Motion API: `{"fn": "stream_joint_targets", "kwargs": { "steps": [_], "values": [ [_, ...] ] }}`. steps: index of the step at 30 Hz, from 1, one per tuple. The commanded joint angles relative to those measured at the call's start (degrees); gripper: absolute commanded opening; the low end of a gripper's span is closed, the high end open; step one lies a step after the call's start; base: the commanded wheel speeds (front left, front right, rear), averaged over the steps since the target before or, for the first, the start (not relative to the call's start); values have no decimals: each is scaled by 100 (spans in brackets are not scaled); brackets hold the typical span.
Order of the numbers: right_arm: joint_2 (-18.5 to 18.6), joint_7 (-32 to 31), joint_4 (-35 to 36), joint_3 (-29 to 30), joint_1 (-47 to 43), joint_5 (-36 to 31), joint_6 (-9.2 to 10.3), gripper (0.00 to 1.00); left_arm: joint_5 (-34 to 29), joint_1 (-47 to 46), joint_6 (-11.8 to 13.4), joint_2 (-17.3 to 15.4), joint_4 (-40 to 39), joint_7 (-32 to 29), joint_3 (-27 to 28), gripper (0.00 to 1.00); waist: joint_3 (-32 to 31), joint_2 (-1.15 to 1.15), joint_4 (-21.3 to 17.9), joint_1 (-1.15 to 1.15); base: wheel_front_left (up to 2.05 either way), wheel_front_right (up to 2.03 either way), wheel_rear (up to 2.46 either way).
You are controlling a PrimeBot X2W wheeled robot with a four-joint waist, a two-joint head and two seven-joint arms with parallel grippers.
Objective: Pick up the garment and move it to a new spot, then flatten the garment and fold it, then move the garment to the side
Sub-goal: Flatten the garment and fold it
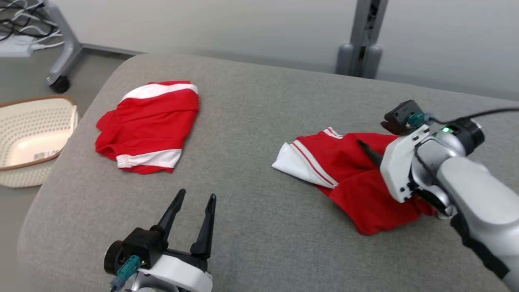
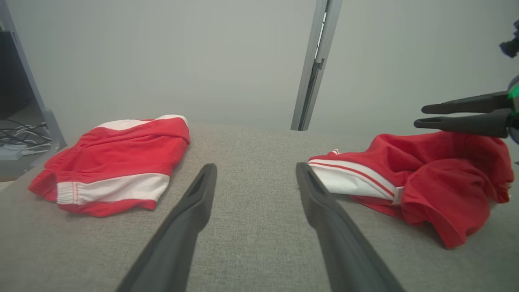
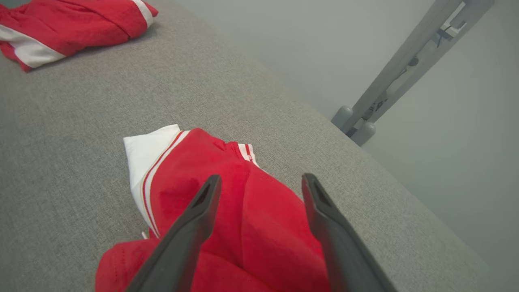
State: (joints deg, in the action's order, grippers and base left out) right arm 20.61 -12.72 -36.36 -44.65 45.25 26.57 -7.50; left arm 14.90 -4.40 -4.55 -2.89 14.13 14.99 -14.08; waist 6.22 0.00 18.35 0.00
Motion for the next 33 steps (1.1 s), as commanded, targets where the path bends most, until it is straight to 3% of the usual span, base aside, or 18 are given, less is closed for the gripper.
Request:
{"fn": "stream_joint_targets", "kwargs": {
  "steps": [1, 12, 13, 14, 15, 21, 29, 33],
  "values": [
    [116, -134, -91, -162, 116, 148, 1, 100, 89, -129, -28, -4, -10, 19, -64, 100, 138, 0, 214, 0, 0, 0, 0],
    [561, -1115, -259, -1381, 849, 1313, 1, 100, 482, -236, 181, -8, -84, 19, -447, 100, 309, 0, 603, 0, 0, 0, 0],
    [589, -1186, -302, -1457, 897, 1422, 1, 74, 490, -237, 194, -10, -80, 19, -465, 100, 310, 0, 617, 0, 0, 0, 0],
    [611, -1291, -363, -1504, 936, 1521, 1, 27, 498, -244, 206, -8, -81, 19, -476, 100, 309, 0, 628, 0, 0, 0, 0],
    [616, -1356, -385, -1602, 989, 1575, 1, 0, 509, -251, 207, -5, -80, 19, -489, 100, 307, 0, 639, 0, 0, 0, 0],
    [609, -1183, -488, -1863, 1218, 1827, 1, 0, 542, -282, 254, -7, -97, 19, -485, 100, 305, 0, 633, 0, 0, 0, 0],
    [400, -222, -680, -1891, 1430, 1989, 1, 0, 520, -300, 265, -6, -87, 19, -452, 100, 241, 0, 518, 0, 0, 0, 0],
    [223, 568, -877, -1646, 1515, 2220, 1, 0, 480, -267, 258, -6, -87, 19, -414, 100, 147, 0, 410, 0, 0, 0, 0]
  ]
}}
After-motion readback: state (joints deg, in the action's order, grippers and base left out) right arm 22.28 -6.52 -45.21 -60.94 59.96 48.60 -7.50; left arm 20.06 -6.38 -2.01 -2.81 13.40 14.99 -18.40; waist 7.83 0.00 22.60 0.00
